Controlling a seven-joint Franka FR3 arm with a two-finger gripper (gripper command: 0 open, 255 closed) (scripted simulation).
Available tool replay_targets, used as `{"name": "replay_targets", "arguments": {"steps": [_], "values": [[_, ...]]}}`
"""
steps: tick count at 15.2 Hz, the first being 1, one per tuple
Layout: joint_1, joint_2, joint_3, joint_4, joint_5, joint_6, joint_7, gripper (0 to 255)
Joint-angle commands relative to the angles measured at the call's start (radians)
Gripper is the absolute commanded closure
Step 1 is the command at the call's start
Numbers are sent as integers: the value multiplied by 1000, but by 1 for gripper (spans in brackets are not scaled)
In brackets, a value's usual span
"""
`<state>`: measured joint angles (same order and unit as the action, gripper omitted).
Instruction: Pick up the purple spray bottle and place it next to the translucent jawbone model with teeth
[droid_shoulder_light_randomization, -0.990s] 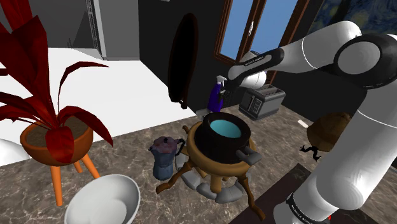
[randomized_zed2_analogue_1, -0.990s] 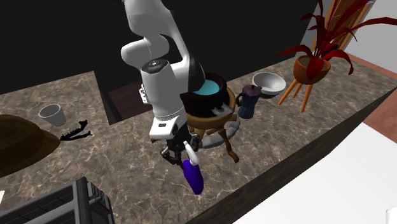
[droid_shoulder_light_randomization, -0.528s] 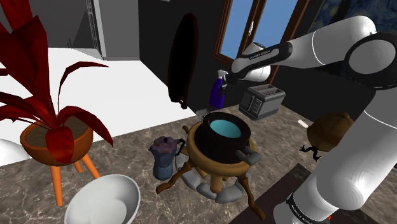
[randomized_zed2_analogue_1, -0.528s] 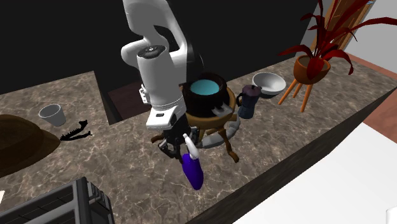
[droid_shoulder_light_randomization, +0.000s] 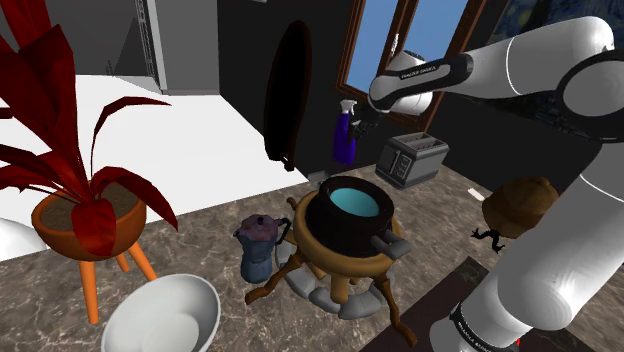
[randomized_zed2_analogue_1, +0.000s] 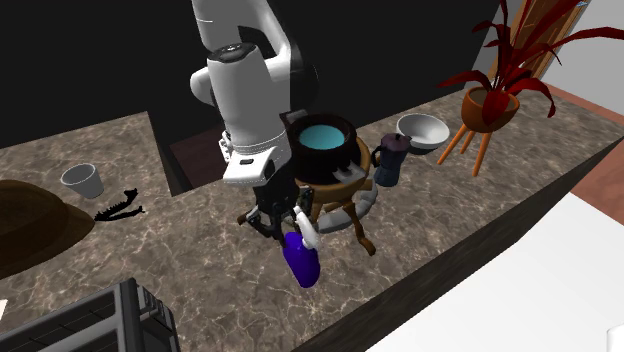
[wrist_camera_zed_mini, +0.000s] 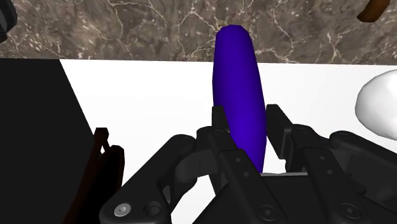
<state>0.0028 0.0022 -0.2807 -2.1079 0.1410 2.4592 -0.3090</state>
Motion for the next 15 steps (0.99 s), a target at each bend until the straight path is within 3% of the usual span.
{"name": "replay_targets", "arguments": {"steps": [1,15], "values": [[1,-12,1,13,-10,-25,10,255],[0,-62,2,149,-48,-206,47,255]]}}
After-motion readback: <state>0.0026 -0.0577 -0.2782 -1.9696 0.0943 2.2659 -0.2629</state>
